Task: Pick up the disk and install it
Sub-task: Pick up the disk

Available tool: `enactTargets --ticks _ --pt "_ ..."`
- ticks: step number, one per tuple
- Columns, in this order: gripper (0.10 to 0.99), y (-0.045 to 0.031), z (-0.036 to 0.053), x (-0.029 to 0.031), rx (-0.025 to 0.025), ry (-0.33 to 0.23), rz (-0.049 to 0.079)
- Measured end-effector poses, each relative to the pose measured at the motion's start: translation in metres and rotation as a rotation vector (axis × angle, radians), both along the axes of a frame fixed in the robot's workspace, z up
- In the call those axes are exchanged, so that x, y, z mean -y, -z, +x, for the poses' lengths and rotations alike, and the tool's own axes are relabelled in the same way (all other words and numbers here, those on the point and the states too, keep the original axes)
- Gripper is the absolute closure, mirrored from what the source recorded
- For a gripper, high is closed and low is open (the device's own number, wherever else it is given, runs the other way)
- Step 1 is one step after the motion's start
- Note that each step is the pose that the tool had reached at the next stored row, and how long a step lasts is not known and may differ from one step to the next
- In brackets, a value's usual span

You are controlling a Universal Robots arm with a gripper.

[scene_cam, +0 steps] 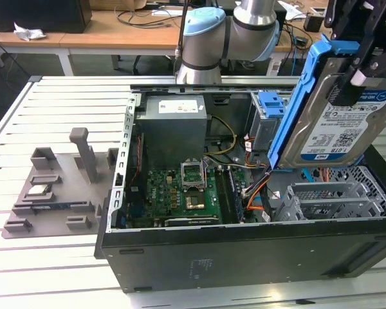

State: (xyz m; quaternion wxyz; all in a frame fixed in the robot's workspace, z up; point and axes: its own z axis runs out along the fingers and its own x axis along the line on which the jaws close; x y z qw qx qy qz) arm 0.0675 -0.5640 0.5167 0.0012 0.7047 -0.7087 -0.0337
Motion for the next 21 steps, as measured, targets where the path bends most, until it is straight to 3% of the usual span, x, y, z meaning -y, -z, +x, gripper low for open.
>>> enactTargets --ticks 12,21 --pt "0.718 0.0021 0.0152 0.0000 -0.0007 0.000 -0.007" --pt "0.718 0.0134 0.0203 0.0000 -0.0044 0.000 -0.010"
